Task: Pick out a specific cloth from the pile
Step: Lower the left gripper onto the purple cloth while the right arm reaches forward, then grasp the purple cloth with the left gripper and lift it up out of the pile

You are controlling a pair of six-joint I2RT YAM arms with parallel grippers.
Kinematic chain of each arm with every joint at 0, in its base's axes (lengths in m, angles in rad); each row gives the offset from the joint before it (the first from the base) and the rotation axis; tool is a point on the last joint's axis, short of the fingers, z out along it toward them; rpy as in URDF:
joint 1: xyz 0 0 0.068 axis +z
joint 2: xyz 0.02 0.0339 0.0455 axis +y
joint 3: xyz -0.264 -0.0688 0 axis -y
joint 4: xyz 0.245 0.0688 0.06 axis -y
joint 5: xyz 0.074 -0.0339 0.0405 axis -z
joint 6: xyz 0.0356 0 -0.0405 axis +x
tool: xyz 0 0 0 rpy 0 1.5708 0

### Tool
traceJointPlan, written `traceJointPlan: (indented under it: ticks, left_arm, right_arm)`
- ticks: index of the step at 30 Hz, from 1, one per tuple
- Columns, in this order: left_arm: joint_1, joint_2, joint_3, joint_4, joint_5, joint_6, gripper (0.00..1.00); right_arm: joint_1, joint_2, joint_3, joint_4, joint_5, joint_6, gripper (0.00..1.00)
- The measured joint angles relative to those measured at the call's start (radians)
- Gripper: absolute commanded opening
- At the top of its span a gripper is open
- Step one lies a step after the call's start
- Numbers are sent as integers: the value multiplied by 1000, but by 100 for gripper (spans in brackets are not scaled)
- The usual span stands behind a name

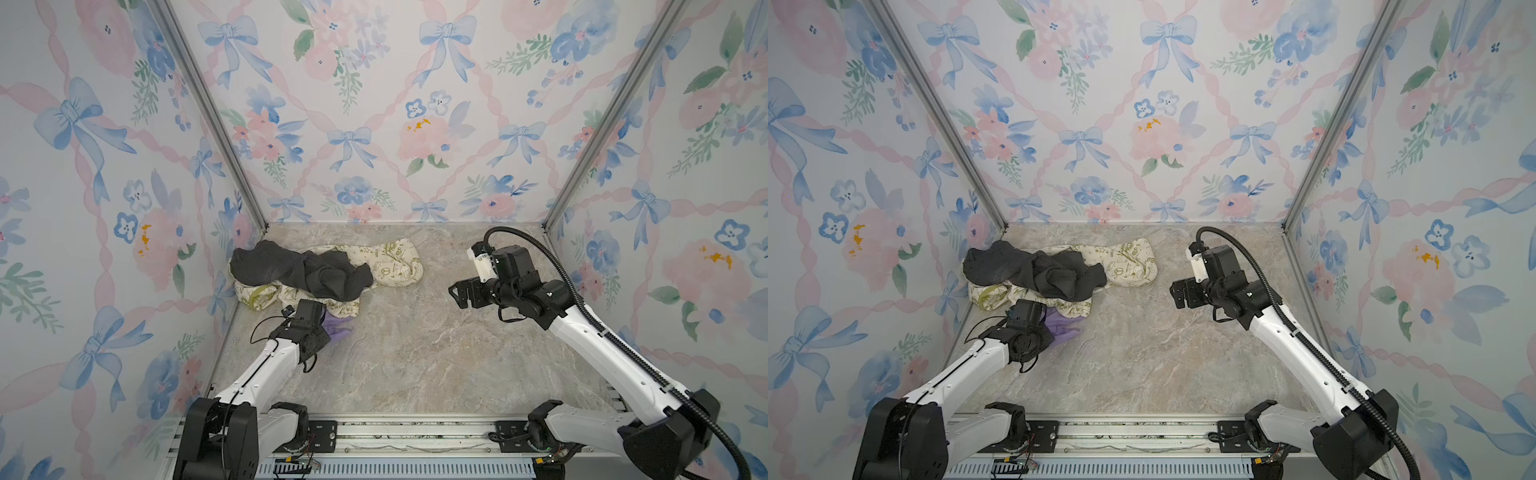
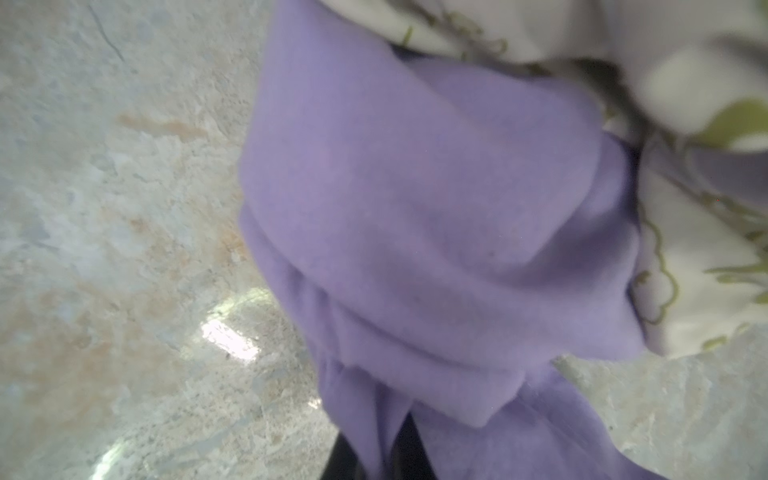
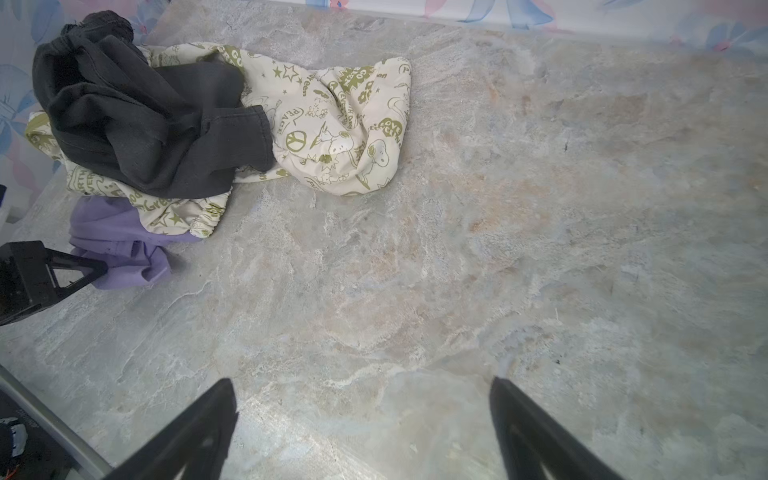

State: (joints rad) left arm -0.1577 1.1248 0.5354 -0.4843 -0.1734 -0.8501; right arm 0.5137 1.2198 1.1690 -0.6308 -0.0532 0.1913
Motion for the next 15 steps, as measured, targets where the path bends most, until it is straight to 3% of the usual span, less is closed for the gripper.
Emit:
traceJointPlan:
  ticks: [15]
  left_arm:
    - [0,-71,214,-5,7,97,0]
  right_arm:
    - [103,17,31,28,36,22,97]
